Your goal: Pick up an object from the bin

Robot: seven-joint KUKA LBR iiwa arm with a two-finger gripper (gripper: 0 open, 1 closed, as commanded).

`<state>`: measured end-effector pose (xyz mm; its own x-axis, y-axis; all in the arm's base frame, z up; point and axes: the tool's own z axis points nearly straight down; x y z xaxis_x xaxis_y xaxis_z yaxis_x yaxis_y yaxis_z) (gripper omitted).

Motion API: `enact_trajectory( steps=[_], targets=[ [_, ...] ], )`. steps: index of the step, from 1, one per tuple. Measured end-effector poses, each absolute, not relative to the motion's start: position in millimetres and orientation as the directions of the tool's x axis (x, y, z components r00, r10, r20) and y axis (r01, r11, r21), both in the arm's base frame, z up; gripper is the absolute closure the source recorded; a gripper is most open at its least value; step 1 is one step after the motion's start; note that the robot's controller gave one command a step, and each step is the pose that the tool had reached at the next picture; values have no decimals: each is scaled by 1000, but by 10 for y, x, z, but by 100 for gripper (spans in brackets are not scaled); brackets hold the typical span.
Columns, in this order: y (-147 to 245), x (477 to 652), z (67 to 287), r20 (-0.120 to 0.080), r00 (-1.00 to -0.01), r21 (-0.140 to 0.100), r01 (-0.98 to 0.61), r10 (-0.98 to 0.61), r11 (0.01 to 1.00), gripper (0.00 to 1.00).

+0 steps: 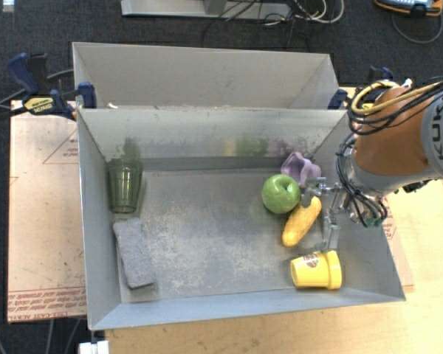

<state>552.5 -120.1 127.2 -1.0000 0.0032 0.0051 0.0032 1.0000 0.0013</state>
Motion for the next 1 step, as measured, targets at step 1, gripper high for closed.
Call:
enact_trajectory(
  steps=[1],
  targets=[
    [-1198,5541,1316,-2,-1000,0,1,1,1000,0]
  ],
)
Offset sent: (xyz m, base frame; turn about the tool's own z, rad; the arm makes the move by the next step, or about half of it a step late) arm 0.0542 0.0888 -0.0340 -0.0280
